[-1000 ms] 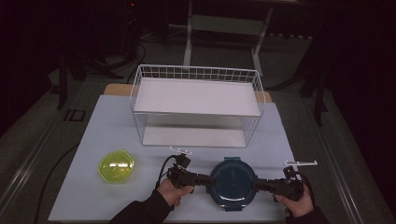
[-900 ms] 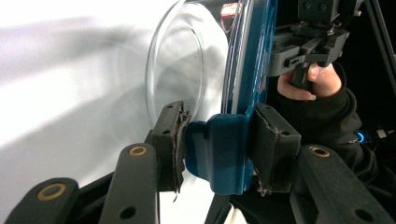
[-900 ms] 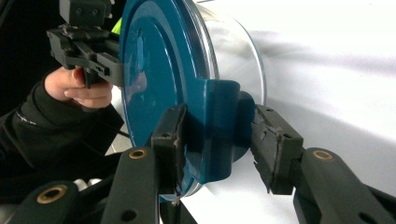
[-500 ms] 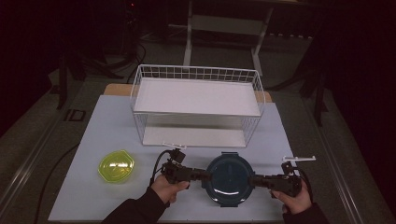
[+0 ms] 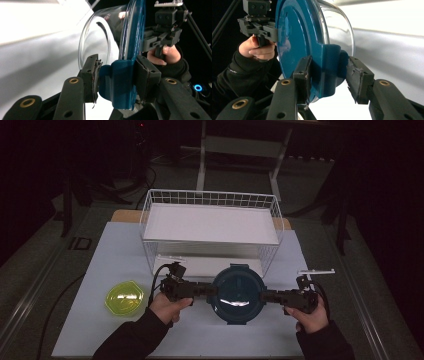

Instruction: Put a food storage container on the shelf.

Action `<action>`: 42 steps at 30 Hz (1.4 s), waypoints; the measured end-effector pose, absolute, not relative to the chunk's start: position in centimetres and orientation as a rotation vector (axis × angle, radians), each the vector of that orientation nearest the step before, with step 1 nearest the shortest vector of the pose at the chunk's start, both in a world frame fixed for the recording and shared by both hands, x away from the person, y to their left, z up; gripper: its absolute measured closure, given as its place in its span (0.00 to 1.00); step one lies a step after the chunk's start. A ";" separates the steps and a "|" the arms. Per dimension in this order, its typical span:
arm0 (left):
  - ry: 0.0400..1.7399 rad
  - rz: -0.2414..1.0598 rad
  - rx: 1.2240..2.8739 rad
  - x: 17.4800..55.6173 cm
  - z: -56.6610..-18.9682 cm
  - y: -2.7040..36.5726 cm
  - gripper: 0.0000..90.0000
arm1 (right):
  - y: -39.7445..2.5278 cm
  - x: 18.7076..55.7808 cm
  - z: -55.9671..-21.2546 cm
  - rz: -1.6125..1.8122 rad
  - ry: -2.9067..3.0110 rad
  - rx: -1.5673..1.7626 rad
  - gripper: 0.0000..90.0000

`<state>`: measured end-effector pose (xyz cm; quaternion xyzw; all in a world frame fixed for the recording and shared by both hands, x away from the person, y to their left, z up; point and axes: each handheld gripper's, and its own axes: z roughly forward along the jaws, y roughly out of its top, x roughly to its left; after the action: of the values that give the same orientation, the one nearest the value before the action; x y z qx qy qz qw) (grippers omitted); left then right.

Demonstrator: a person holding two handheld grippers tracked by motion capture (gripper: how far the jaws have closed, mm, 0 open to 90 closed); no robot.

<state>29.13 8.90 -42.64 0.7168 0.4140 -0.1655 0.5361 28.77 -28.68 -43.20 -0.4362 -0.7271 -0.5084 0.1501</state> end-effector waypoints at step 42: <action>1.052 -0.275 1.489 38.6 -34.3 15.9 0.63 | -21.3 40.4 -33.0 -1.510 -2.050 -1.302 0.62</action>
<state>38.63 15.90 -34.27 0.6434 0.4547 -0.1189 0.6043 40.38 -21.30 -33.02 -0.4508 -0.7098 -0.5227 0.1407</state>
